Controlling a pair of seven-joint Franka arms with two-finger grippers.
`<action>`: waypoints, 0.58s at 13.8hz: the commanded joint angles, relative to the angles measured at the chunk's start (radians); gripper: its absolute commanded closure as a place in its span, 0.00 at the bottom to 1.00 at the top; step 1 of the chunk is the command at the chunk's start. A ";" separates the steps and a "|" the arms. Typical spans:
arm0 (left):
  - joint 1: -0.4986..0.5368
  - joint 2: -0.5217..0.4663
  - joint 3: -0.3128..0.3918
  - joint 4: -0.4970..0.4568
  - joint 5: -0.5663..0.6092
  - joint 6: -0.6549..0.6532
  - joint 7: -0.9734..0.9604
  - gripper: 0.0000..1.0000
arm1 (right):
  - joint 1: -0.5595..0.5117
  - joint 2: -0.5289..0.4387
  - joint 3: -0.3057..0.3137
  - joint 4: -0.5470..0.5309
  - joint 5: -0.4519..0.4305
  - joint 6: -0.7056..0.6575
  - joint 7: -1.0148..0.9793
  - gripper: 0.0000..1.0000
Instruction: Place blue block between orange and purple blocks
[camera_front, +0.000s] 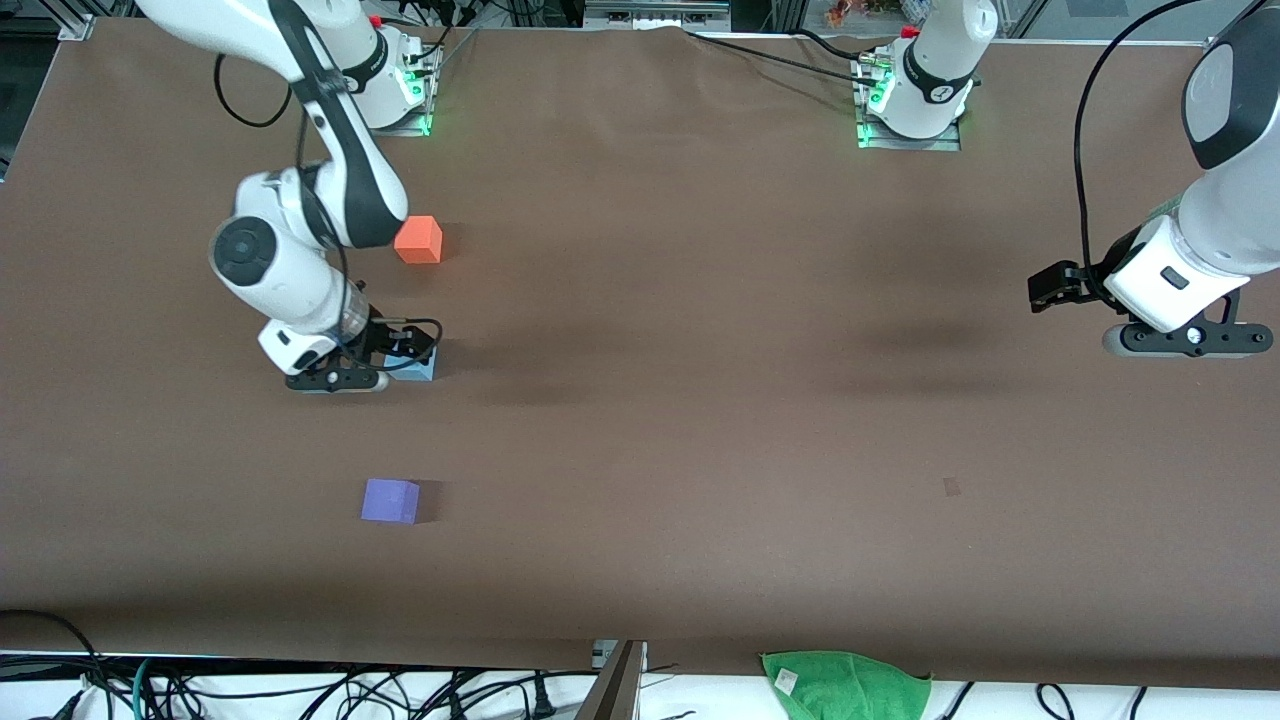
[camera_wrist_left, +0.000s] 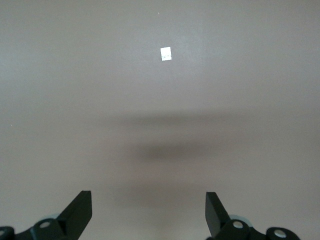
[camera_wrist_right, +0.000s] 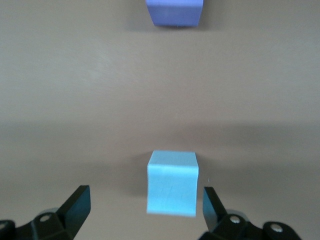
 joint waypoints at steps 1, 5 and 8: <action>-0.006 0.013 0.003 0.034 -0.022 -0.029 0.019 0.00 | -0.001 -0.088 -0.024 0.132 0.010 -0.238 0.019 0.01; -0.001 0.013 0.003 0.036 -0.022 -0.026 0.013 0.00 | -0.001 -0.211 -0.084 0.256 -0.011 -0.470 -0.034 0.01; -0.003 0.013 0.003 0.036 -0.022 -0.024 0.015 0.00 | -0.001 -0.213 -0.083 0.356 -0.083 -0.585 -0.037 0.01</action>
